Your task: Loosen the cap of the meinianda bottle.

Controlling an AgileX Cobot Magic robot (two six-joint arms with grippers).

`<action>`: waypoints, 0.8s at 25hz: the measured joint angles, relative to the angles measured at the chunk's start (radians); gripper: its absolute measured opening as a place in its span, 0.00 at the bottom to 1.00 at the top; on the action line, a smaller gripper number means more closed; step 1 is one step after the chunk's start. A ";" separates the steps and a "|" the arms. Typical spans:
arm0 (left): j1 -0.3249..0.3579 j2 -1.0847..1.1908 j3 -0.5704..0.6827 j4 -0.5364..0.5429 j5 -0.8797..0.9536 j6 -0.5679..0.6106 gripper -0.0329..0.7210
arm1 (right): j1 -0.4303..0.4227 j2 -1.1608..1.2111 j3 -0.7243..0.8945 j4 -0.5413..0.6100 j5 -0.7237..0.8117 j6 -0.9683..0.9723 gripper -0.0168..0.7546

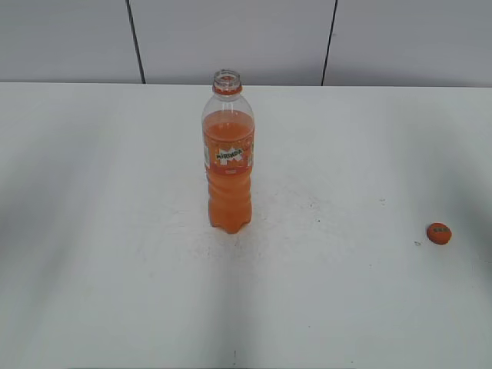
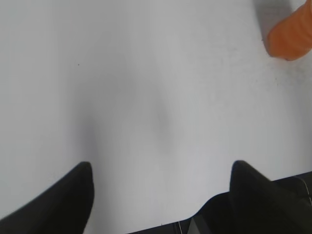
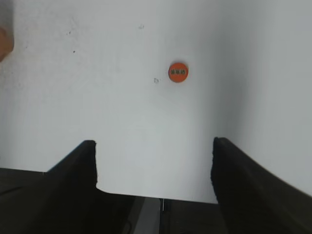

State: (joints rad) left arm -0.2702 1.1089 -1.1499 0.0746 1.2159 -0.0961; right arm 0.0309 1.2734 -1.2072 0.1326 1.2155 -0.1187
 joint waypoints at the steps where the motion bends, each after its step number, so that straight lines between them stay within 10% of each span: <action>1: 0.000 -0.033 0.003 0.000 0.001 0.000 0.73 | 0.000 -0.043 0.042 0.000 0.000 0.001 0.73; 20: 0.000 -0.641 0.356 -0.047 0.013 0.067 0.72 | 0.000 -0.769 0.307 0.038 0.004 0.009 0.73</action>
State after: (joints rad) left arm -0.2702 0.4677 -0.7937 0.0279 1.2285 -0.0291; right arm 0.0309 0.5043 -0.8999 0.1704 1.2194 -0.1097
